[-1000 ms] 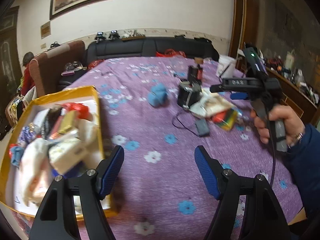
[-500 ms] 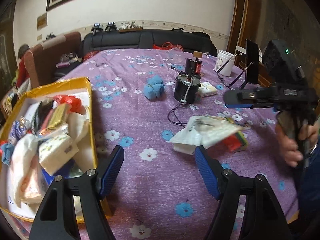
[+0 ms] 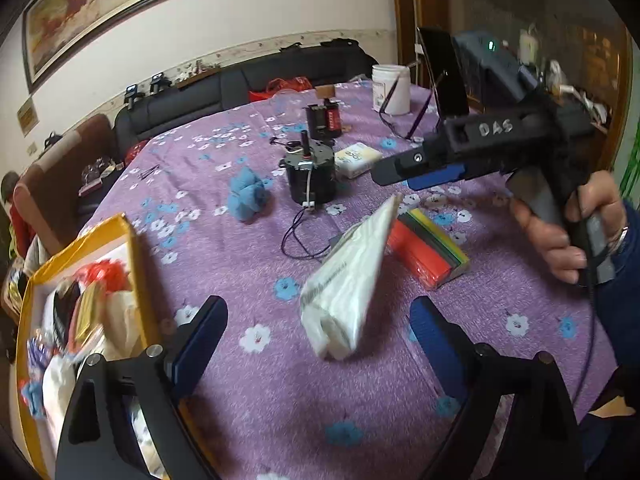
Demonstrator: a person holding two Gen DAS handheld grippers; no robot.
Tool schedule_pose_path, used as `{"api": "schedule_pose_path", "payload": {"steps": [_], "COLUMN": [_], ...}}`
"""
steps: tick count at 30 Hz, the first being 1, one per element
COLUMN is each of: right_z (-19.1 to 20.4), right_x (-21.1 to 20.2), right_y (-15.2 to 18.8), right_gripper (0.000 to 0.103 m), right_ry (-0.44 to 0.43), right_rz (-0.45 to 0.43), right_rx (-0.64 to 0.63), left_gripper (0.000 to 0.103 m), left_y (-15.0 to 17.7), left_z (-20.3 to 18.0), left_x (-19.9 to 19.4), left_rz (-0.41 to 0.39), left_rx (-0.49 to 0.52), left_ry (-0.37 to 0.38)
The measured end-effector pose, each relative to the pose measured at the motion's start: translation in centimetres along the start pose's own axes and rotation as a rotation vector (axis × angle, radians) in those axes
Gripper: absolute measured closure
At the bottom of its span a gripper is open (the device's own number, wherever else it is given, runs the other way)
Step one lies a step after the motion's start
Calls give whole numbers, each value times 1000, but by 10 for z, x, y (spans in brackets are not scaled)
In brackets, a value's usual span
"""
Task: Organize soft objects
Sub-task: 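Grasp the white plastic bag with the left gripper while the right gripper grasps the coloured sponge bag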
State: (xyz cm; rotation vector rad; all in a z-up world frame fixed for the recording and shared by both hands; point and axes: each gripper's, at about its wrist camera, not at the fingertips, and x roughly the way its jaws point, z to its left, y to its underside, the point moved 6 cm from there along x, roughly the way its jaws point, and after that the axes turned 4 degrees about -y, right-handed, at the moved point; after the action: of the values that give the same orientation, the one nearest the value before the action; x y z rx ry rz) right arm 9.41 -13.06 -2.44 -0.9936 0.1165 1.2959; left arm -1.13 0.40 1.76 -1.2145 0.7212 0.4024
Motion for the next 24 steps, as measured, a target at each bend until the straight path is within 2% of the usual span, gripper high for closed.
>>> {"api": "schedule_pose_path", "payload": {"steps": [3,5,7,8,9,10,13,19,21,24], "right_z": [3,2,-1,-2,-3,-4,-8,-14,-6,19], "right_x": [1,2,3,3,3,4,4,5,10,22], "right_y": [1,2,3,3,4,4,6,11,19,38], "right_gripper": [15,15,15,15,15,15,15,16,16,16], "right_ry": [2,5,29,34,35,38,81,202,288,366], "right_rz": [5,11,16,17,21,25,31,74,125,181], "right_rx": [-3,3,17,21,27,33,48,47,-20,-164], "left_gripper": [11,11,30,51,59,62,65,65,65,65], "left_y": [-3,-3,0,2,4,5,7,-1,-5,-7], "left_z": [-3,-7,-11,-14,-16,-16,-12,17,27,41], "left_x": [22,38,54,57,59,59,53,14,4,-6], "left_rz": [31,57,111,130,141,132,110,2,-27,-50], "left_rx": [26,29,31,27,10,-15,-59,-192,-214,-241], "left_ry": [-23,-8,-44,-38,-12,2,-7,-8,-27,-51]}}
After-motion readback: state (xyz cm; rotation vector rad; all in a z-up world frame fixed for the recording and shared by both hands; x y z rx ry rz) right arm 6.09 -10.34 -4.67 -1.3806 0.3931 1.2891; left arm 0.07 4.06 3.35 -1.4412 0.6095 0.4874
